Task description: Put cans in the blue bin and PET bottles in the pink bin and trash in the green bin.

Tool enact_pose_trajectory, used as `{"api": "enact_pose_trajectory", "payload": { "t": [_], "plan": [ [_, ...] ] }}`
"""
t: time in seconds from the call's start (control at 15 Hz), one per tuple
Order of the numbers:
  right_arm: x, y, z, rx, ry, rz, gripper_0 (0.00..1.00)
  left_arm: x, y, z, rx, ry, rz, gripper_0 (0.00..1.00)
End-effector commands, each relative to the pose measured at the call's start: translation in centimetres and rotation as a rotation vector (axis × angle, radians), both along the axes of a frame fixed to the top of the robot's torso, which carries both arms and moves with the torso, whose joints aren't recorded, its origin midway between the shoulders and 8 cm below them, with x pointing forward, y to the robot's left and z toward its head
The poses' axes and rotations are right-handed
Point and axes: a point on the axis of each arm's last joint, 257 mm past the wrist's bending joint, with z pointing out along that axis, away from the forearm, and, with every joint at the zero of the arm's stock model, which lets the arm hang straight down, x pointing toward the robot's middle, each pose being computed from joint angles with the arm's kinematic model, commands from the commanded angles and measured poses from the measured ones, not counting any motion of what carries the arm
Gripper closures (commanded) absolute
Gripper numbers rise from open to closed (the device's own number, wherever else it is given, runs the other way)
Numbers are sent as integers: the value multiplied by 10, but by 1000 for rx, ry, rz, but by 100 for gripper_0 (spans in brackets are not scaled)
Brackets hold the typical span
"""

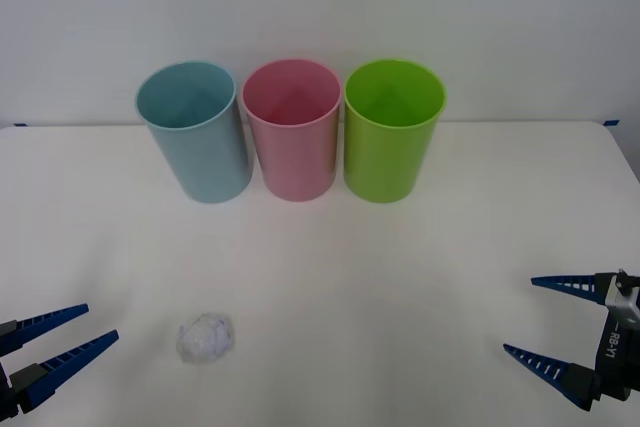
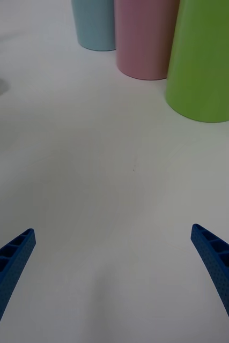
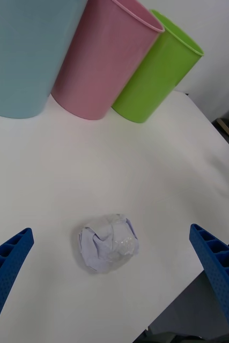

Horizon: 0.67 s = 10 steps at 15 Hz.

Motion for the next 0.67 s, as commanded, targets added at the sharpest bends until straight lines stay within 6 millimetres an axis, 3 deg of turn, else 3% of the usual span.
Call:
{"api": "enact_pose_trajectory", "payload": {
  "t": [0.07,0.2,0.27,0.33,0.67],
  "plan": [
    [0,0,0,0,0,0,0,0,0,0,0,0,0,0],
    [0,0,0,0,0,0,0,0,0,0,0,0,0,0],
    [0,0,0,0,0,0,0,-10,-23,-14,-15,40,-52,0],
    [0,0,0,0,0,0,0,-10,-27,-12,-6,44,-68,0],
    [0,0,0,0,0,0,0,-2,-32,-13,38,37,-67,0]
  ]
}}
